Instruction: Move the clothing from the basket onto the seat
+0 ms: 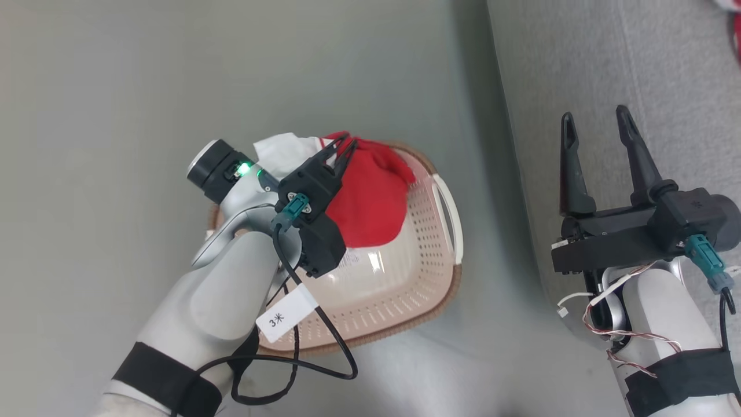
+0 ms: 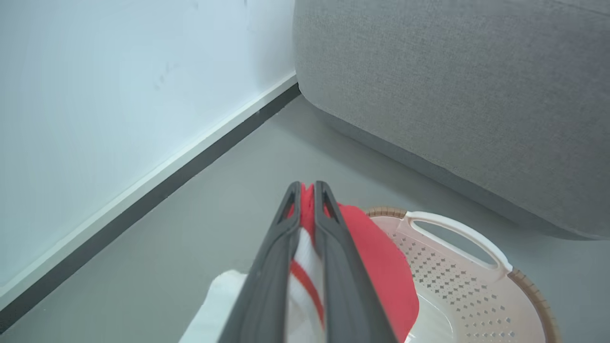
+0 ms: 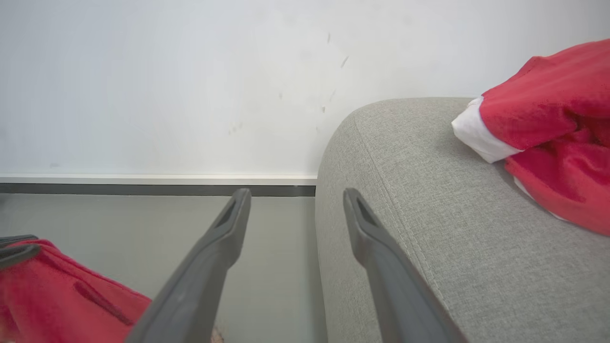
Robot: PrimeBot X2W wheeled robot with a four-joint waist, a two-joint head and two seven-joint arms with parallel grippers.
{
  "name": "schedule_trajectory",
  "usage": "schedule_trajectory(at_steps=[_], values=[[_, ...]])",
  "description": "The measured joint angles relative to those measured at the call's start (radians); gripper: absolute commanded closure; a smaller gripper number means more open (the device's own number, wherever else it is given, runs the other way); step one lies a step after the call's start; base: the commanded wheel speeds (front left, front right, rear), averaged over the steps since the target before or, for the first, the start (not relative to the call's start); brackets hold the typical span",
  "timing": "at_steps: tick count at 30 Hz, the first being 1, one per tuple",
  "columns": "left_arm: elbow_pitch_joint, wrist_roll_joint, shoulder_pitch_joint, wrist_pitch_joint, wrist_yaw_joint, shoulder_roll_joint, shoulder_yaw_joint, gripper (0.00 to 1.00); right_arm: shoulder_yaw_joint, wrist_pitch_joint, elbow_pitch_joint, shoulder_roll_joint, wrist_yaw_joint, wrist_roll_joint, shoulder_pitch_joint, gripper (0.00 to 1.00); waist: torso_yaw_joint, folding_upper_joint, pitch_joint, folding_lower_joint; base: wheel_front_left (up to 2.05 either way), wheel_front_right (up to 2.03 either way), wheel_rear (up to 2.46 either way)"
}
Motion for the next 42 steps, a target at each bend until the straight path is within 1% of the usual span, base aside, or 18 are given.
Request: schedule_trajectory(at_steps=[2, 4, 8, 15, 23, 26, 28, 29, 37, 42], values=[[-0.017, -0.001, 0.000, 0.000, 0.000, 0.000, -0.004, 1.00, -0.002, 0.000, 0.015, 0.000, 0.008, 0.000, 0.000, 0.00, 0.008, 0.0000, -0.026, 0.0000, 0.00, 0.00, 0.00], [-0.033, -0.001, 0.000, 0.000, -0.001, 0.000, -0.010, 1.00, -0.001, 0.000, 0.030, 0.002, 0.009, 0.002, 0.000, 0.00, 0.016, 0.0000, -0.053, 0.0000, 0.00, 0.00, 0.00], [-0.069, -0.016, 0.004, 0.000, -0.002, 0.017, -0.013, 1.00, 0.011, 0.002, 0.069, 0.009, 0.031, 0.005, -0.002, 0.00, 0.032, 0.0000, -0.121, -0.0001, 0.00, 0.00, 0.00], [-0.103, -0.066, 0.009, 0.000, -0.008, 0.029, -0.001, 1.00, 0.016, 0.002, 0.127, 0.009, 0.053, 0.008, 0.000, 0.00, 0.048, 0.0000, -0.214, -0.0001, 0.00, 0.00, 0.00], [-0.128, -0.128, 0.023, 0.000, -0.008, 0.029, -0.012, 1.00, 0.026, 0.002, 0.191, 0.002, 0.088, 0.008, 0.024, 0.00, 0.068, 0.0000, -0.320, -0.0001, 0.00, 0.00, 0.00], [-0.131, -0.140, 0.031, 0.000, -0.008, 0.033, -0.015, 1.00, 0.044, 0.002, 0.219, 0.003, 0.106, 0.008, 0.026, 0.00, 0.075, 0.0001, -0.359, 0.0000, 0.00, 0.00, 0.00], [-0.133, -0.166, 0.033, 0.000, -0.008, 0.037, -0.014, 1.00, 0.060, 0.002, 0.239, 0.004, 0.115, 0.008, 0.027, 0.00, 0.079, 0.0000, -0.386, 0.0000, 0.00, 0.00, 0.00], [-0.133, -0.166, 0.033, 0.000, -0.008, 0.037, -0.014, 1.00, 0.060, 0.002, 0.239, 0.004, 0.115, 0.008, 0.027, 0.00, 0.079, 0.0000, -0.386, 0.0000, 0.00, 0.00, 0.00], [-0.135, -0.212, 0.056, 0.000, -0.008, 0.037, -0.006, 1.00, 0.124, 0.002, 0.319, 0.013, 0.148, 0.006, 0.034, 0.00, 0.087, 0.0000, -0.493, -0.0001, 0.00, 0.00, 0.00], [-0.129, -0.242, 0.075, 0.000, -0.008, 0.035, -0.014, 1.00, 0.174, 0.003, 0.366, 0.028, 0.163, 0.004, 0.034, 0.00, 0.089, 0.0000, -0.559, 0.0000, 0.00, 0.00, 0.00]])
